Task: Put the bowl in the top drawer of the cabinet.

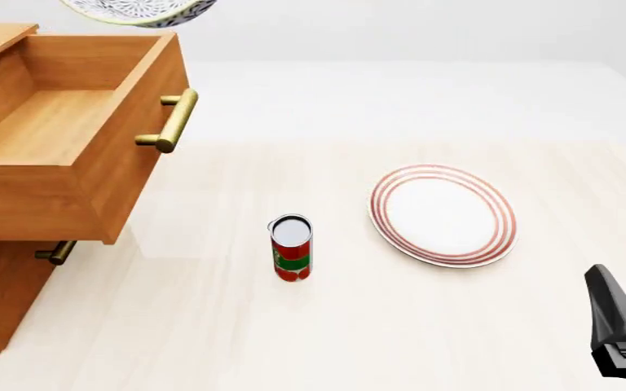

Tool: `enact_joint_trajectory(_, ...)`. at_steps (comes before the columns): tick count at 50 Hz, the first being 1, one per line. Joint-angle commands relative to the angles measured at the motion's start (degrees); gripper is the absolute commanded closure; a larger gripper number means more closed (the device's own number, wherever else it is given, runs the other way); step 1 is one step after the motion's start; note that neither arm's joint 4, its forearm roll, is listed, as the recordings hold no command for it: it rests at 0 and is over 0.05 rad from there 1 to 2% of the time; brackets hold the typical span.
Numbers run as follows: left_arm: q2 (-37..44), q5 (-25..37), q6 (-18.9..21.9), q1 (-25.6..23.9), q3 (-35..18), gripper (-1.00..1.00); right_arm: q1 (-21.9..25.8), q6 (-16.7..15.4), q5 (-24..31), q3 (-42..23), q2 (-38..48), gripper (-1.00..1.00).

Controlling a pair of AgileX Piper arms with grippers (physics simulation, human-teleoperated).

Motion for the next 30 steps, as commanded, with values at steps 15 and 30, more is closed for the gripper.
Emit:
enact_joint_trajectory(15, 1.5, 3.5, 0.3, 9.5, -3.1, 1.0, 0.0, 0.0, 0.2, 0.0, -0.3, -1.0)
enact_joint_trajectory(30, 2.0, 5.0, 0.6, 14.5, -4.3, 1.0, 0.0, 0.0, 0.2, 0.0, -0.3, -1.0)
